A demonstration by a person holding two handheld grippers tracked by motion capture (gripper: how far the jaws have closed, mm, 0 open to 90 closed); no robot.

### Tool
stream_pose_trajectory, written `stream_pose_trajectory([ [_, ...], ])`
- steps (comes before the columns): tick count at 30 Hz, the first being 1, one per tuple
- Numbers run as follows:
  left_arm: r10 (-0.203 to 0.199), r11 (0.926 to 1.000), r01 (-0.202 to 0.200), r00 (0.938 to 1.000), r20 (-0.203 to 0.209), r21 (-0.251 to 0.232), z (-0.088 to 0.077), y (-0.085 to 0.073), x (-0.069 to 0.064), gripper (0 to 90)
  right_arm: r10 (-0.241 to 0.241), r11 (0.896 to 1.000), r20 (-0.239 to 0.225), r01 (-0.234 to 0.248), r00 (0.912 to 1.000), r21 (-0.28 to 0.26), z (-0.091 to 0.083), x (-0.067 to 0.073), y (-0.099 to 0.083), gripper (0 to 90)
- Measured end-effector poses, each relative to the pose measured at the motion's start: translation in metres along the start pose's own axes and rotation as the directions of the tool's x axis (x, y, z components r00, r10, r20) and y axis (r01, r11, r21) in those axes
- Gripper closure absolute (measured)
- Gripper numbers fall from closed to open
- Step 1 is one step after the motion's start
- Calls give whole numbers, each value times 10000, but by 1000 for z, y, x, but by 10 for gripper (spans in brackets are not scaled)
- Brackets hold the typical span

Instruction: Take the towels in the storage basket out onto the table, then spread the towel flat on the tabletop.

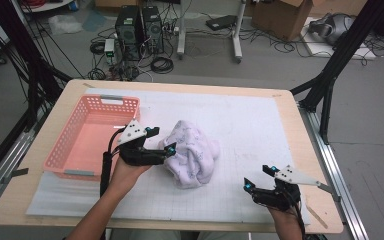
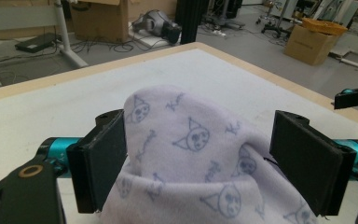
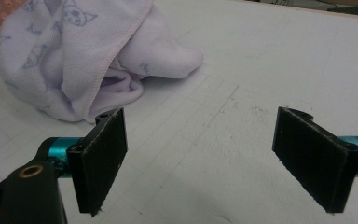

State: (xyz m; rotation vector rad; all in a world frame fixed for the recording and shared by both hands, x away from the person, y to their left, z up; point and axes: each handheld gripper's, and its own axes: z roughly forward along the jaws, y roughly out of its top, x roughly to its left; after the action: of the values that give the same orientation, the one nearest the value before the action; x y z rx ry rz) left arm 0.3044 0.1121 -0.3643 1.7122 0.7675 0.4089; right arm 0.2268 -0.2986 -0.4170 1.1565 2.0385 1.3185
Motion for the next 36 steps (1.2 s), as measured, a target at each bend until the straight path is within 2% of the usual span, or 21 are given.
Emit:
stream_pose_trajectory([
  [5, 118, 9999, -117, 9999, 60, -74, -3, -6, -1, 193, 49, 10000, 9, -49, 10000, -22, -2, -1, 0, 166],
  [16, -16, 10000, 16, 10000, -88, -90, -4, -10, 3, 194, 71, 10000, 30, -71, 10000, 2, -1, -1, -1, 165],
  [20, 138, 9999, -139, 9997, -198, -31, -4, -11, 3, 194, 105, 9999, 63, -105, 9999, 13, -3, -1, -1, 166],
  [31, 46, 9999, -41, 9993, -363, 118, -4, -13, 4, 193, 132, 9999, 24, -132, 9999, -12, -1, 0, 0, 166],
  [34, 19, 9999, -14, 9993, -363, 147, -4, -14, 4, 192, -35, 10000, -43, 35, 10000, -15, 0, 1, 1, 165],
  [36, 43, 9997, -33, 9992, -387, 262, -3, -14, 4, 192, 74, 10000, -79, -74, 9999, 39, 1, 1, 1, 165],
])
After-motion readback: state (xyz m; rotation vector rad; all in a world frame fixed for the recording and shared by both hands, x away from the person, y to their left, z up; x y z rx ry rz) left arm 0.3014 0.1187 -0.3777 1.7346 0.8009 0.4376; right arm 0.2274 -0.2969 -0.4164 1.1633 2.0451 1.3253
